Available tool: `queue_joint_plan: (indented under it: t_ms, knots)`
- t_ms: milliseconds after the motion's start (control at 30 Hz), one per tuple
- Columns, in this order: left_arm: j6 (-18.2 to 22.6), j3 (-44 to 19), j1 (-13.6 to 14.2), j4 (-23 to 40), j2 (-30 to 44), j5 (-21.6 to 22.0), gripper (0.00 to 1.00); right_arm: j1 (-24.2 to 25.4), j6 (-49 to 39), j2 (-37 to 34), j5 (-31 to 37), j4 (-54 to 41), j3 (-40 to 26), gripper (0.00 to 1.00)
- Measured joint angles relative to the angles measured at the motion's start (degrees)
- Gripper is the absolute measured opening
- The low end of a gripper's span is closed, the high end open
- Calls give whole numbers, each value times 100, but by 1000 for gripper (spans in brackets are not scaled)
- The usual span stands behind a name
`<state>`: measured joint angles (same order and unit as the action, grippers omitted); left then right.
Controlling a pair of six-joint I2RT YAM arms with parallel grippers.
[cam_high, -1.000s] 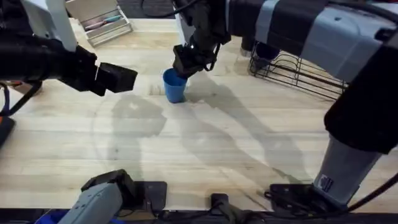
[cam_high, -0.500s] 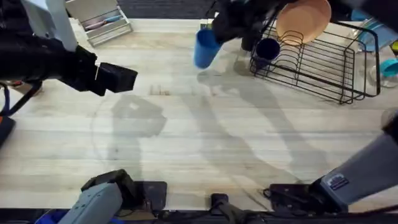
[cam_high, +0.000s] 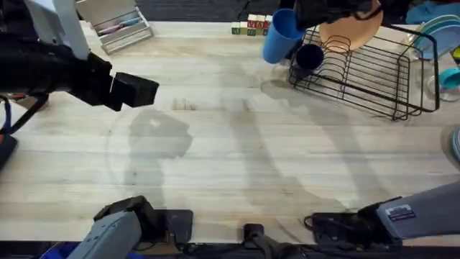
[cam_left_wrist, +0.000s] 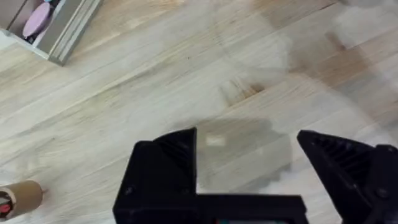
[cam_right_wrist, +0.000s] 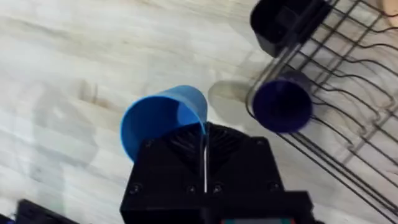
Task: Pick up the cup on the table and put them onto the rack.
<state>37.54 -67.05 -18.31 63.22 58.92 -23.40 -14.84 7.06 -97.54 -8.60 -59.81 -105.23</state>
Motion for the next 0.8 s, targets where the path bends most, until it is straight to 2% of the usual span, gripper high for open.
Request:
queue_joint_plan:
  t_ms: [200,300,333,400,800]
  knots:
    - [0,0,0,0,0,0,993,93,-583,300,260,-330,0,30]
    - [2,0,0,0,0,2,993,93,-707,354,776,-422,0,33]
    - [0,0,0,0,0,0,993,102,-777,354,1550,-561,0,33]
    - [0,0,0,-1,0,2,993,110,-800,354,1776,-541,0,33]
    - [2,0,0,-2,0,0,993,115,-862,311,2109,-328,0,33]
